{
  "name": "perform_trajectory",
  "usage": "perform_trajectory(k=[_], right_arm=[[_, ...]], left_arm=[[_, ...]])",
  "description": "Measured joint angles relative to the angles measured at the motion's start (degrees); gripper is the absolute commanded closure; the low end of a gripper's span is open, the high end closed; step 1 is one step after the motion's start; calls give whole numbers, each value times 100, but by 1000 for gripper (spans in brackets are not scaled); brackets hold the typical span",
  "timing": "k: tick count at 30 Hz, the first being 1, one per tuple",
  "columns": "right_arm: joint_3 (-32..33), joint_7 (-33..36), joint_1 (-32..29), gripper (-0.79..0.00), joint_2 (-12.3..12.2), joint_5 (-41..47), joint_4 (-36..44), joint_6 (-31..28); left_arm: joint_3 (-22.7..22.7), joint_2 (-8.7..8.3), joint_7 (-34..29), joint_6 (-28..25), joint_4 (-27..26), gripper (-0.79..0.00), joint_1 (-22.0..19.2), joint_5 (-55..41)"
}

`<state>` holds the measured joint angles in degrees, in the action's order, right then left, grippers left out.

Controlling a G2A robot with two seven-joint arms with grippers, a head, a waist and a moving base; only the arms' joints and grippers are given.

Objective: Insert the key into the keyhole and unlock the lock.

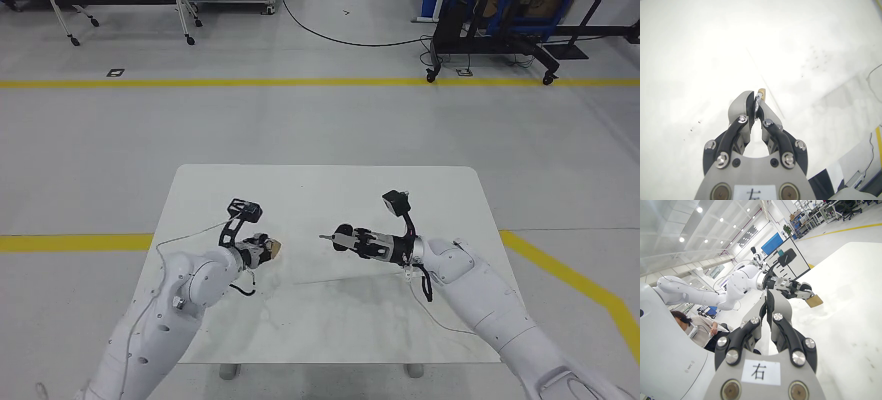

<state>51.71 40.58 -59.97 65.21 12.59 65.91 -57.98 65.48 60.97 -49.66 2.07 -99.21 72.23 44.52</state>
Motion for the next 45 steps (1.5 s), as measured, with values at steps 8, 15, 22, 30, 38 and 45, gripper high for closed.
perform_trajectory(k=[8,15,22,30,38,45], right_arm=[[0,0,0,0,0,0,0,0],[0,0,0,0,0,0,0,0],[0,0,0,0,0,0,0,0],[1,-18,-10,0,1,-10,21,18],[90,-281,-143,0,-4,52,276,-4],[-29,13,-37,0,25,453,239,-2]], left_arm=[[762,-36,-82,-1052,309,0,78,-2272],[617,11,-573,-1573,1153,0,-465,-3398],[453,0,-227,-1358,980,0,-536,-2339],[448,19,-335,-1692,950,0,-447,-3123],[536,7,-1780,-2207,1623,0,-747,-5376],[253,50,-2580,-2113,1952,0,-1025,-6361]])
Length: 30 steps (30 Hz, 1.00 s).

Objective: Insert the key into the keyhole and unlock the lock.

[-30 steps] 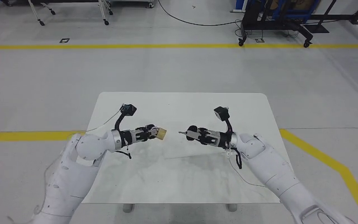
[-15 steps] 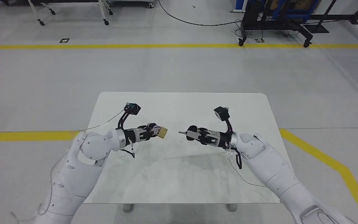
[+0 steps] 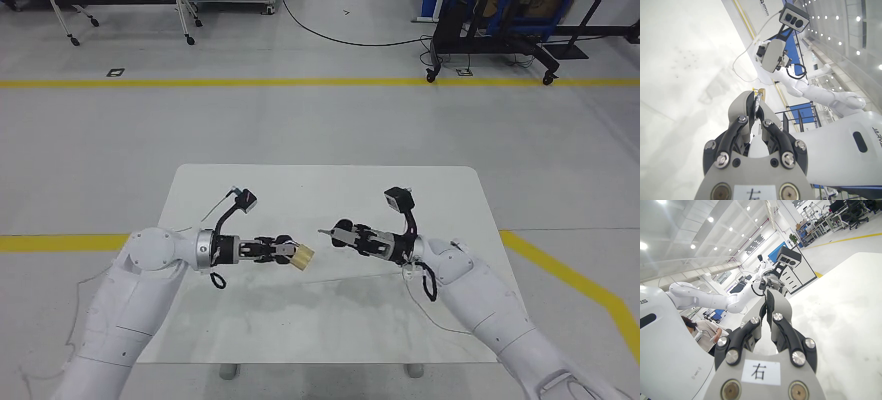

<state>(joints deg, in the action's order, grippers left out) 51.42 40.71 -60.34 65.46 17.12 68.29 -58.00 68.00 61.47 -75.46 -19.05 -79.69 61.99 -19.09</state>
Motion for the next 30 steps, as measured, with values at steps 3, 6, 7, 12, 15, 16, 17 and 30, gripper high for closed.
perform_trajectory(k=[3,6,7,12,15,16,17,30], right_arm=[[-111,98,84,0,38,50,-56,0],[-202,208,137,0,65,109,-87,0],[-233,251,151,0,73,134,-97,0],[-430,537,259,0,121,339,-142,0],[-509,569,307,0,130,370,-164,8],[-534,566,314,0,130,367,-157,8],[-570,562,319,0,128,361,-141,6],[-105,556,40,0,-6,506,313,0]], left_arm=[[-135,34,2,165,116,0,-92,-230],[-247,72,-44,346,289,0,-206,-573],[-279,82,-60,389,346,0,-253,-630],[-435,122,99,549,547,0,-442,-592],[-490,132,160,651,607,0,-503,-559],[-506,137,165,680,624,0,-519,-572],[-526,142,171,708,648,0,-543,-587],[-794,254,-58,1687,1131,0,-831,-1434]])
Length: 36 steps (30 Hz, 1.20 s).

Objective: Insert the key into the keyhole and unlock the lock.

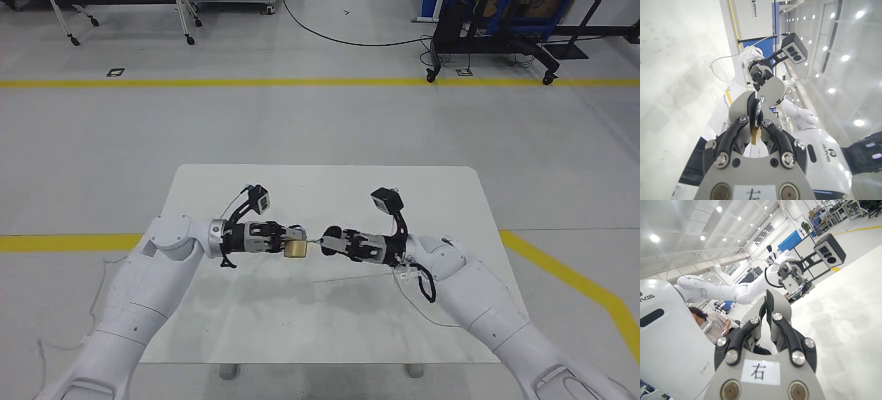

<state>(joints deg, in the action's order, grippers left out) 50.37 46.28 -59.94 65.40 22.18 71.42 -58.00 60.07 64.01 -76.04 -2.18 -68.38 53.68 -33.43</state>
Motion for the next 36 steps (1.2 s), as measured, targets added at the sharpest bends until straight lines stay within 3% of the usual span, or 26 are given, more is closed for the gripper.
perform_trajectory(k=[10,13,15,17,26,29,32,36], right_arm=[[1007,-134,-794,0,-111,-310,686,0],[1272,-199,-1030,0,-125,-407,870,0],[1364,-209,-1157,0,-126,-404,916,0],[1368,-207,-1171,0,-125,-392,915,0],[1343,-227,-1171,0,-122,-392,923,39],[1339,-353,-1108,0,-115,-442,925,337],[1547,-444,-1028,0,-148,-912,911,365],[1950,-819,-1171,0,-194,-2786,1345,239]], left_arm=[[-578,199,149,998,360,0,-640,3],[-766,258,363,1035,465,0,-887,285],[-888,260,673,789,364,0,-992,901],[-908,256,740,726,336,0,-997,1268],[-905,258,750,793,337,0,-950,973],[-972,276,890,1154,380,0,-887,952],[-1088,346,895,1585,446,0,-996,791],[-1415,523,917,2320,784,0,-1343,588]])
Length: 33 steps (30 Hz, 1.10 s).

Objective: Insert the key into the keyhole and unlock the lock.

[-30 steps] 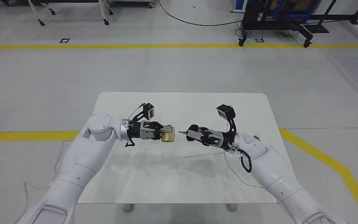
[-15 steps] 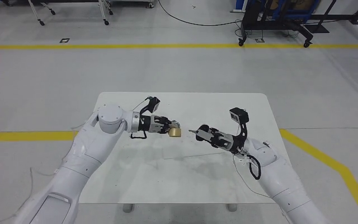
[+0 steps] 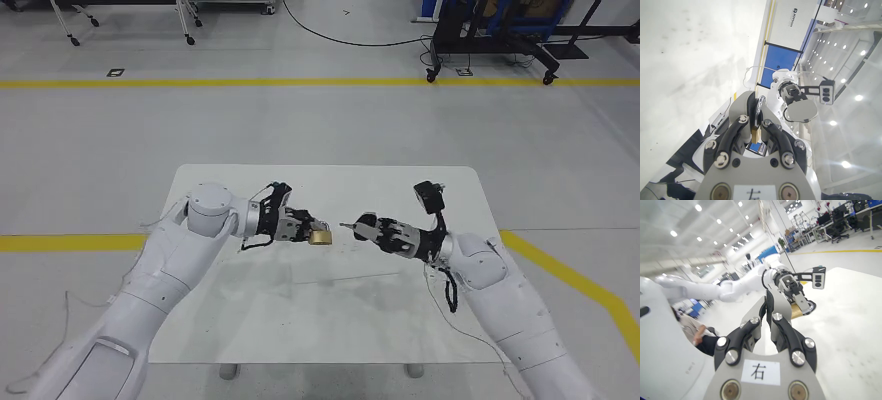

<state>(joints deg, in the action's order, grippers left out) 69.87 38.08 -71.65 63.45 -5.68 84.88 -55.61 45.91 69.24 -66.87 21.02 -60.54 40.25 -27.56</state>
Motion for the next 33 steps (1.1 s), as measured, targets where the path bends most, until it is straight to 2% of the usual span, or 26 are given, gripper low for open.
perform_trajectory(k=[2,5,9,15,21,33], right_arm=[[193,-252,-141,0,-19,-779,211,-122],[517,-671,-367,0,-36,-1832,589,57],[765,-1076,-798,0,-62,-3580,1379,370],[858,-1495,-1233,0,-80,-5201,2189,1040],[858,-1793,-1434,0,-86,-5601,2580,1306],[857,-1782,-1428,0,-86,-5593,2570,1300]], left_arm=[[-314,122,-148,544,282,0,-263,117],[-661,304,-544,1066,769,0,-626,-46],[-1198,618,-611,1031,1529,0,-1088,-563],[-1725,984,-837,803,2258,0,-1501,-1239],[-1778,1121,-1094,512,2803,0,-1722,-1456],[-1777,1119,-1089,523,2795,0,-1718,-1452]])
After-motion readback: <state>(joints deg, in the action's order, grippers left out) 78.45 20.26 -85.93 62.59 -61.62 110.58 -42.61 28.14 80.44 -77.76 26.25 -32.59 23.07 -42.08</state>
